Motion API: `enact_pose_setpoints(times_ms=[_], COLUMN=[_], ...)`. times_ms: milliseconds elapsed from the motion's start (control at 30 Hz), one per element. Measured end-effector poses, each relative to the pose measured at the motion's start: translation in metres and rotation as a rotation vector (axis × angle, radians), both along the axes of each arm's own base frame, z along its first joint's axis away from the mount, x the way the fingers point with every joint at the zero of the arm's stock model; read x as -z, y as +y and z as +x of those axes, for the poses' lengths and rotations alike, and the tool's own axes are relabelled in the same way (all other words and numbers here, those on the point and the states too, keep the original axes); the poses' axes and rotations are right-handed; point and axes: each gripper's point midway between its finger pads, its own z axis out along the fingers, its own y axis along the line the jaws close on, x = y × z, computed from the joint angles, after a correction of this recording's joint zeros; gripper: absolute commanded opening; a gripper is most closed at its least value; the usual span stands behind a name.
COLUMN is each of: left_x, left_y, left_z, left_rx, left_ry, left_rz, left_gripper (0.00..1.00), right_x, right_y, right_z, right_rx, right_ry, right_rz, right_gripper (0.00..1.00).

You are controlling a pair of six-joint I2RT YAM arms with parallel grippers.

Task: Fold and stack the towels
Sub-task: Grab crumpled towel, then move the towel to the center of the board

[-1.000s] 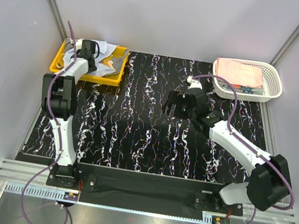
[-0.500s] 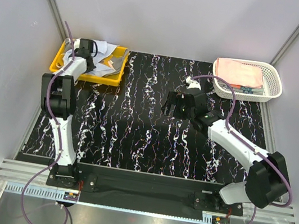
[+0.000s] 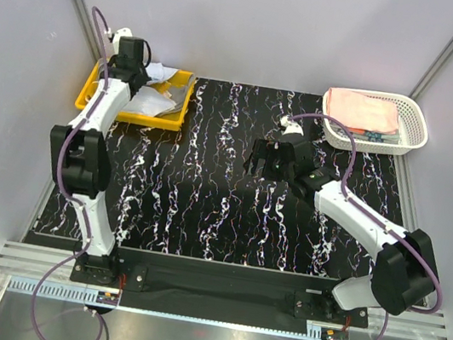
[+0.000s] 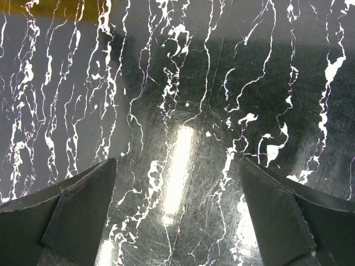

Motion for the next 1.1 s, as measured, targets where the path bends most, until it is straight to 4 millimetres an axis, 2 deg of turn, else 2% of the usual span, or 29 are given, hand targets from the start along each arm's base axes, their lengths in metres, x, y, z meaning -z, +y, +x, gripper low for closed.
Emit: enact_pose_setpoints(times_ms=[133, 300, 433, 533, 600, 667, 733, 800, 867, 933, 1000, 1100], left_x=[-0.055, -0.102, -0.127, -0.13, -0.118, -0.098, -0.065, -0.028, 0.013, 0.047, 0.065, 0.07], left_y=[-0.034, -0.087, -0.143, -0.19, -0.226, -0.26, -0.294, -0.316, -0.332, -0.338, -0.345, -0.357], left_z=[-0.005, -0.023, -0.051, -0.088, -0.125, -0.164, -0.207, -0.243, -0.279, -0.311, -0.333, -0.351], left_rx=[0.069, 0.171, 0.277, 0.363, 0.438, 0.509, 0.586, 0.648, 0.699, 0.742, 0.777, 0.815], left_ry=[-0.105, -0.189, -0.235, -0.25, -0.229, -0.2, -0.142, -0.065, 0.021, 0.107, 0.159, 0.188], left_rz=[0.01, 0.016, 0.0, -0.036, -0.071, -0.11, -0.14, -0.155, -0.159, -0.15, -0.158, -0.194], left_gripper=[0.0, 0.0, 0.0, 0.0, 0.0, 0.0, 0.0, 0.0, 0.02, 0.07, 0.1, 0.26], right_x=[-0.007, -0.02, -0.031, -0.041, -0.048, -0.051, -0.052, -0.051, -0.047, -0.038, -0.025, -0.006], right_y=[0.0, -0.004, -0.016, -0.027, -0.036, -0.042, -0.052, -0.06, -0.069, -0.078, -0.085, -0.086], right_z=[0.003, 0.013, 0.018, 0.02, 0.021, 0.021, 0.019, 0.016, 0.013, 0.01, 0.008, 0.01], right_rx=[0.001, 0.03, 0.08, 0.129, 0.166, 0.196, 0.233, 0.26, 0.284, 0.303, 0.314, 0.311], right_ry=[-0.017, -0.06, -0.092, -0.112, -0.125, -0.132, -0.13, -0.125, -0.12, -0.102, -0.076, -0.034], right_rz=[-0.002, -0.021, -0.06, -0.089, -0.107, -0.12, -0.136, -0.149, -0.159, -0.171, -0.188, -0.218], right_gripper=[1.0, 1.0, 1.0, 1.0, 1.0, 1.0, 1.0, 1.0, 1.0, 1.0, 1.0, 1.0])
